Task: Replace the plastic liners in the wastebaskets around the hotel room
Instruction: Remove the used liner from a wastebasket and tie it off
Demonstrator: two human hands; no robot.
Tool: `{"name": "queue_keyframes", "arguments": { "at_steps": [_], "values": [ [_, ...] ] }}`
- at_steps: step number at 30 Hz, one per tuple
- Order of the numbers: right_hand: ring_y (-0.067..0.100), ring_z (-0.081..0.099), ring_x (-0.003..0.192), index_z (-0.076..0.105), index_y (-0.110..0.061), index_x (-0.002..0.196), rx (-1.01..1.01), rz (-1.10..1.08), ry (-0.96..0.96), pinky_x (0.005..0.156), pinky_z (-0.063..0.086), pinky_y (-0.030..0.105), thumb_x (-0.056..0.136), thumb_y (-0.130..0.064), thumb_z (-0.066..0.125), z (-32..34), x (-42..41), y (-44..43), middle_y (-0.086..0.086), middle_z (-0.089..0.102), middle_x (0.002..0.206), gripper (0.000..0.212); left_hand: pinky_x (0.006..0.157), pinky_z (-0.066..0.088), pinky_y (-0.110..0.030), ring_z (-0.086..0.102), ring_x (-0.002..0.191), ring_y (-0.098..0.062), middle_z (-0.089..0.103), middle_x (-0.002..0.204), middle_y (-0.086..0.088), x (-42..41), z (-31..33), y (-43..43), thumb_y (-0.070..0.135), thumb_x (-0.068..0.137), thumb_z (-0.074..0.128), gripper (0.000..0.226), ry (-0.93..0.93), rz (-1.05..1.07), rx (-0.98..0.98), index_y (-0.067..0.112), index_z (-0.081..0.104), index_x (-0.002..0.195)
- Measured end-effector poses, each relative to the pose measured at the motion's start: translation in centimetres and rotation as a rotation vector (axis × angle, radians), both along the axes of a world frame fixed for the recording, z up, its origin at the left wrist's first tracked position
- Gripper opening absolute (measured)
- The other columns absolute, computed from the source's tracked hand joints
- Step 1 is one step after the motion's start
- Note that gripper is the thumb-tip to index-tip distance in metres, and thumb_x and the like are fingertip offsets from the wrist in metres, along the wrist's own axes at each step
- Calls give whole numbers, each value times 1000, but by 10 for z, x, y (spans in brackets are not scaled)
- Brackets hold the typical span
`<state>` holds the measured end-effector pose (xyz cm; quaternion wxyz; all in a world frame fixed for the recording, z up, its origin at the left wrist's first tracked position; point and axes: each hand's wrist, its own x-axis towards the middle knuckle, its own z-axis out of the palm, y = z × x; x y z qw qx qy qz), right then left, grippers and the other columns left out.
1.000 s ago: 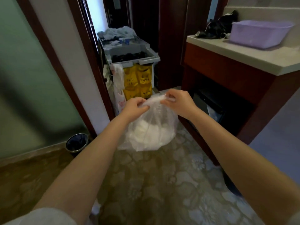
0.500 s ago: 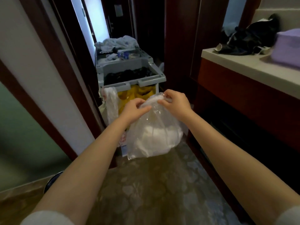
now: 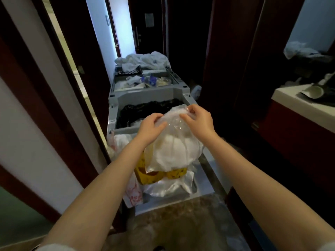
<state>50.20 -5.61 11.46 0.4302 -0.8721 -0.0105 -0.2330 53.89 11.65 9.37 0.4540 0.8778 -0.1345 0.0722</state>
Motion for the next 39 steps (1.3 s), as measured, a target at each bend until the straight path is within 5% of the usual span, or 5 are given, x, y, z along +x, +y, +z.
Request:
{"name": "queue_keyframes", "arguments": {
  "at_steps": [7, 19, 29, 34, 39],
  "values": [
    [3, 54, 74, 59, -15, 94, 187, 23, 9, 67, 45, 20, 90, -22, 67, 19, 152, 20, -10, 57, 82, 12, 61, 39, -11, 52, 78, -12, 59, 81, 1, 155, 21, 17, 17, 92, 60, 7, -22, 106, -146, 12, 65, 89],
    [5, 46, 67, 53, -14, 85, 256, 250, 120, 62, 40, 20, 89, -22, 68, -7, 343, 47, -7, 52, 76, 17, 70, 38, -30, 49, 77, -17, 55, 82, -11, 323, 3, 47, 14, 93, 53, 18, -38, 330, -135, -1, 61, 88],
    [17, 52, 70, 50, -16, 75, -228, 538, 382, 63, 42, 32, 88, -25, 65, -100, 439, 85, 1, 56, 77, 22, 66, 36, -29, 58, 84, -32, 63, 89, -17, 359, -84, 95, 14, 94, 50, 18, 228, 580, 296, 2, 64, 89],
    [31, 60, 92, 57, -17, 90, -557, 829, 407, 68, 40, 32, 94, -22, 52, -169, 443, 102, 10, 63, 97, 7, 93, 43, -35, 52, 117, -30, 56, 128, -11, 334, -131, 105, 18, 93, 50, 36, 451, 500, 381, 13, 56, 128],
    [29, 54, 116, 62, -10, 119, -715, 978, 559, 91, 41, 32, 104, -35, 36, -202, 452, 100, 15, 59, 126, 39, 103, 41, -37, 46, 127, -23, 47, 143, -3, 317, -162, 90, 30, 98, 43, 45, 745, 382, 437, 21, 42, 142]
  ]
}}
